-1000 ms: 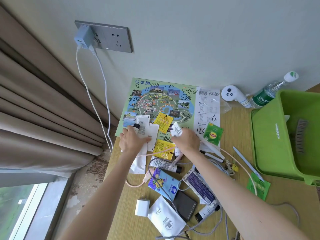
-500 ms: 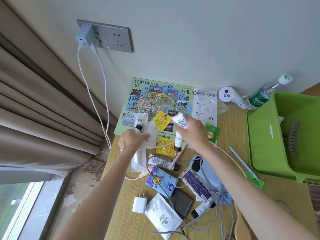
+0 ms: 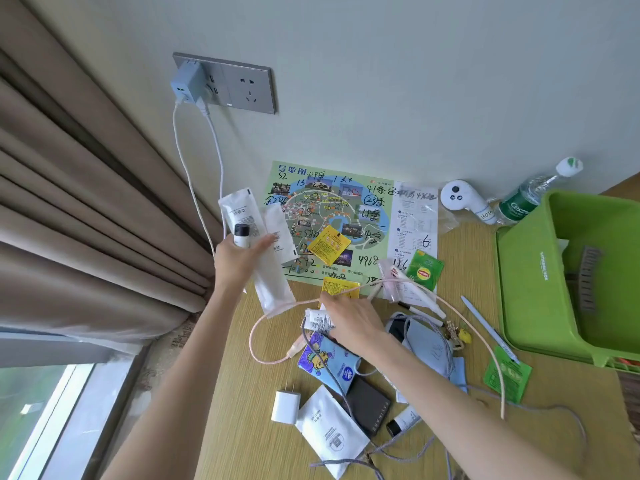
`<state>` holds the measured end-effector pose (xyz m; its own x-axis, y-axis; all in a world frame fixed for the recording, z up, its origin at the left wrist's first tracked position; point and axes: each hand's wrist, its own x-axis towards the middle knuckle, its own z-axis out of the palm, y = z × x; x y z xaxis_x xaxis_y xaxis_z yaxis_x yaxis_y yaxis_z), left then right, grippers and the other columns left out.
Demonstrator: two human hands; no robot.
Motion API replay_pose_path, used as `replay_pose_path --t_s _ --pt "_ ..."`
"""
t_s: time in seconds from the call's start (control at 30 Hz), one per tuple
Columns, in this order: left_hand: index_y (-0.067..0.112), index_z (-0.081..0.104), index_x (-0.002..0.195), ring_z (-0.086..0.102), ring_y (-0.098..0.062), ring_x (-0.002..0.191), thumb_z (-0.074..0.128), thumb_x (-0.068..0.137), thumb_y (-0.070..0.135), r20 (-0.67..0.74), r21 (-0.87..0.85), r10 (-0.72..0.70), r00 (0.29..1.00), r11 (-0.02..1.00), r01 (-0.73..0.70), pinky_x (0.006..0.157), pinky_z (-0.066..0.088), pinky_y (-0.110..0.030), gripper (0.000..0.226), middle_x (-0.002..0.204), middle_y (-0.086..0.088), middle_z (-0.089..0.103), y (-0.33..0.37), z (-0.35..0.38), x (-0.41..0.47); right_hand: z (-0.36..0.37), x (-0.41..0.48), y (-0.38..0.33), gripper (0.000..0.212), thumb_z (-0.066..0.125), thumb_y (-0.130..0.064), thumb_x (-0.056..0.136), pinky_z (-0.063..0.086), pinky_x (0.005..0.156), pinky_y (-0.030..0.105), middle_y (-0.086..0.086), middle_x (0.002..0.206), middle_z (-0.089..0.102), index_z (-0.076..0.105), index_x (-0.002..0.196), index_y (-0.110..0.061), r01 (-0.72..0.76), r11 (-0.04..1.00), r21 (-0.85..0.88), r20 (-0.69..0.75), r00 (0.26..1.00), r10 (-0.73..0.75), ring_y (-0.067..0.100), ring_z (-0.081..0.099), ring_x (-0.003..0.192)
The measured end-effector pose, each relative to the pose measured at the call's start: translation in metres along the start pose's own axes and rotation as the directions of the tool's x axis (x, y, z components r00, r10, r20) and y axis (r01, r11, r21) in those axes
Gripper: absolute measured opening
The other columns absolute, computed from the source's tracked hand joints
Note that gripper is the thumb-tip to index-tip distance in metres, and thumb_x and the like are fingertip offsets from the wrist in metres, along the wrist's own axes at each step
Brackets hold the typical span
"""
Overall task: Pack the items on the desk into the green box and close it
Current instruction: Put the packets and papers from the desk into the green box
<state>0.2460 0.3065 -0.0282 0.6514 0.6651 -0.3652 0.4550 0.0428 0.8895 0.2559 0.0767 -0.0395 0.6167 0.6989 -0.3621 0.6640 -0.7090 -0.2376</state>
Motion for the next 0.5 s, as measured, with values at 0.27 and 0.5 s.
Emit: replay_pose_path --t_s 0.27,0.5 --pt "0.025 0.066 0.089 0.071 -0.014 0.082 0.079 0.077 0.041 -0.053 -0.142 0.056 0.997 0.988 -0.063 0.071 0.058 -0.032 0.024 0.087 0.006 0.074 0.003 -0.026 -0.006 -0.006 -0.002 -0.018 0.076 0.067 0.001 0.08 0.044 0.053 0.031 0.0 0.073 0.06 0.029 0.145 -0.005 -0.019 0.977 -0.213 0.058 0.998 0.032 0.016 0.054 0.058" --pt "0.02 0.066 0.091 0.069 -0.013 0.075 0.078 0.078 0.041 0.042 -0.079 0.065 0.997 0.995 -0.061 0.065 0.057 -0.031 0.027 0.084 0.004 0.074 0.005 -0.04 -0.018 -0.012 0.002 -0.021 0.053 0.067 0.004 0.08 0.045 0.059 0.032 0.005 0.083 0.063 0.048 0.129 -0.003 -0.049 0.973 -0.226 0.09 0.993 0.071 0.021 0.063 0.071"
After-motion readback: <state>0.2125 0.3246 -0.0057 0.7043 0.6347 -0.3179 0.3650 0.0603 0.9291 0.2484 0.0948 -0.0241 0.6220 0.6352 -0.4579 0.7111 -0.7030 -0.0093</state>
